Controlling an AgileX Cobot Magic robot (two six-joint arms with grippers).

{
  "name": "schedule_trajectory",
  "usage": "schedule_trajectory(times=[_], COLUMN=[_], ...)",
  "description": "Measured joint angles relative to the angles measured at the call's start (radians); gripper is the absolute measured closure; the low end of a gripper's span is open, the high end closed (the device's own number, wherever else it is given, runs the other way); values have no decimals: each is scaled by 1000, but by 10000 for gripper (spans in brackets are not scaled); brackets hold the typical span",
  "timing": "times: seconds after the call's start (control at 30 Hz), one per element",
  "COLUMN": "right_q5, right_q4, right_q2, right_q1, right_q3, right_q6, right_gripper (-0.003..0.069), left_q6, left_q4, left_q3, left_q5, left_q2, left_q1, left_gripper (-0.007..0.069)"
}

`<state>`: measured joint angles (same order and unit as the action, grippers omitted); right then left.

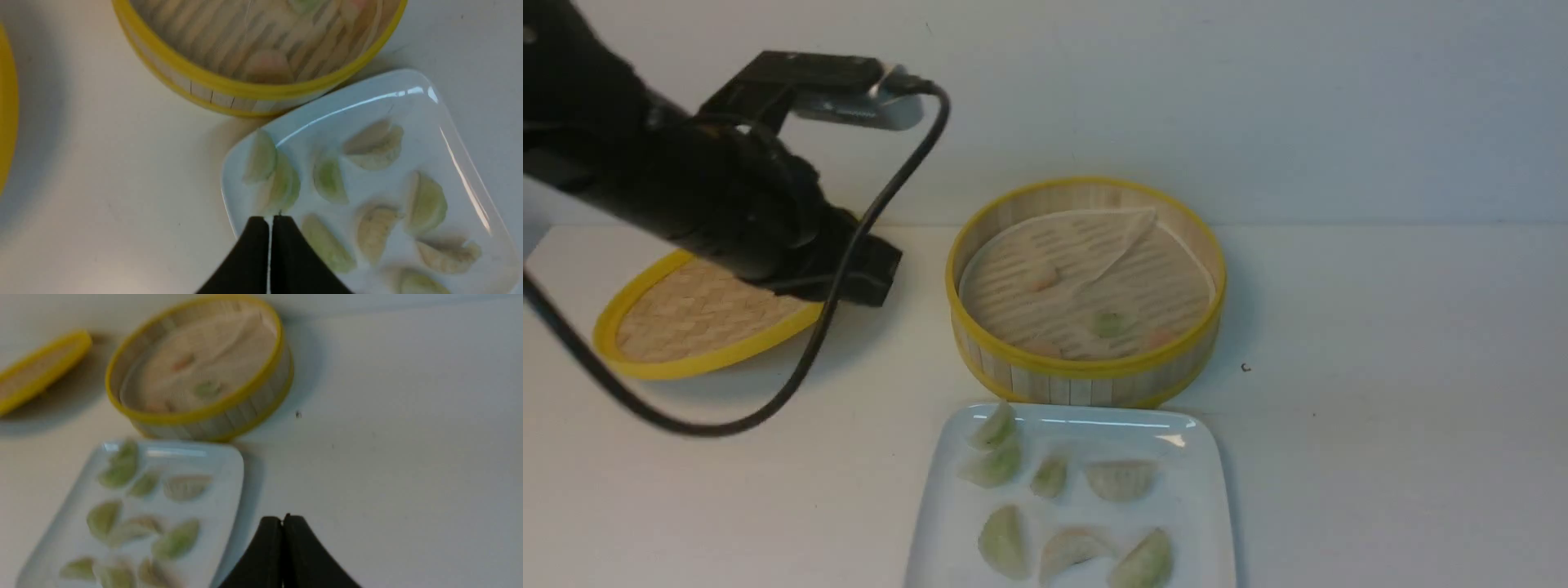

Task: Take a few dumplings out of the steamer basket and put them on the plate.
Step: Use the left arm to grab a dumpling from the steamer

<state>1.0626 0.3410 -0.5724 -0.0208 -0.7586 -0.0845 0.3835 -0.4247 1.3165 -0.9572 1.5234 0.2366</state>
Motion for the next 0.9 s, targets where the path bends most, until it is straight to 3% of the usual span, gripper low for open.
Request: schedule_trajectory(times=[0.2,0.5,0.67,0.9], right_q5=[55,55,57,112], right_q4=[12,116,122,124], right_q2=[-106,-108,-108,-108], right_q1=[0,0,0,0], right_q3=[-42,-42,-42,-42], right_q6=[-29,-34,-34,-16], right_gripper=[669,669,669,669], left_q6=[89,105,105,105], left_q4=[24,63,65,83], left_q3=[252,602,735,792], left_q5=[-11,-22,-21,77], left_q2=[232,570,724,873], left_q1=[43,48,56,92], left_gripper=[631,622,549,320])
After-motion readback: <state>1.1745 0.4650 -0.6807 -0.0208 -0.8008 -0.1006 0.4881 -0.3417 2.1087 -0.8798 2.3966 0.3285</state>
